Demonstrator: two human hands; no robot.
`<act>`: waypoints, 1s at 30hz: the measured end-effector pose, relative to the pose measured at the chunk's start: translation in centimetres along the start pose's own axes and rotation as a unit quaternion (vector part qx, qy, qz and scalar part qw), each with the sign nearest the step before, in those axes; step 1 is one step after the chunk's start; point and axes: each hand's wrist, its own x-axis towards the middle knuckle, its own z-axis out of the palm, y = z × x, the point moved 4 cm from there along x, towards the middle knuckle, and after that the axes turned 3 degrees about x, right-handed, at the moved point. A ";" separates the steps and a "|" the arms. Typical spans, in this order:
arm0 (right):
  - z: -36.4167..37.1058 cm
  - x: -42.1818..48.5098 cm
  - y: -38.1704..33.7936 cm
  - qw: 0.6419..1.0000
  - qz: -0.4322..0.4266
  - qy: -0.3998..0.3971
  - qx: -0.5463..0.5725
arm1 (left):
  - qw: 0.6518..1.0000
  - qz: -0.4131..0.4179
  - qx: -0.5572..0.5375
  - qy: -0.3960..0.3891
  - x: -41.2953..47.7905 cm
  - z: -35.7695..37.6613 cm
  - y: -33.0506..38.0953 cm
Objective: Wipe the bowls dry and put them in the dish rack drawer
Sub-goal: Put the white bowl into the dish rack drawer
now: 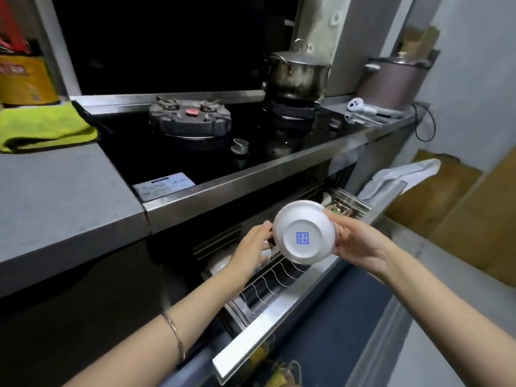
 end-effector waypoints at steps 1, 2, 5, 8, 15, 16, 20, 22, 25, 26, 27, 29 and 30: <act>-0.9 0.9 0.0 1.000 0.003 0.020 0.017 | 0.999 0.006 0.032 0.009 0.9 0.2 -1.1; -2.0 2.1 0.1 0.999 0.007 0.038 0.030 | 0.998 0.007 0.065 0.014 1.9 0.4 -2.3; -4.5 5.8 0.7 0.994 0.020 0.095 0.052 | 0.978 0.016 0.207 0.007 4.9 0.8 -5.6; -6.4 9.4 2.0 0.990 0.044 0.128 0.039 | 0.931 0.056 0.362 0.011 7.7 1.0 -8.0; -7.8 17.0 5.2 0.984 0.114 0.131 -0.022 | 0.843 0.088 0.528 0.054 13.6 0.9 -13.0; -7.8 18.2 5.6 0.984 0.127 0.119 -0.036 | 0.830 0.094 0.547 0.056 14.3 0.9 -13.7; -8.1 21.7 6.8 0.978 0.158 0.103 -0.093 | 0.793 0.122 0.593 0.065 16.3 0.9 -16.1; -8.2 23.1 7.1 0.976 0.166 0.096 -0.107 | 0.774 0.138 0.613 0.072 17.1 0.9 -16.7; -8.3 24.9 7.5 0.968 0.189 0.105 -0.129 | 0.756 0.154 0.630 0.090 18.1 0.8 -17.2; -8.5 25.6 7.9 0.966 0.194 0.109 -0.133 | 0.756 0.159 0.629 0.090 18.3 0.6 -17.3; -8.6 26.3 8.3 0.965 0.198 0.109 -0.133 | 0.757 0.159 0.627 0.087 18.7 0.5 -17.7; -8.8 27.3 9.0 0.967 0.194 0.105 -0.130 | 0.750 0.154 0.638 0.084 19.4 0.3 -18.1; -8.9 27.8 9.4 0.968 0.192 0.105 -0.128 | 0.745 0.152 0.644 0.087 19.7 0.2 -18.3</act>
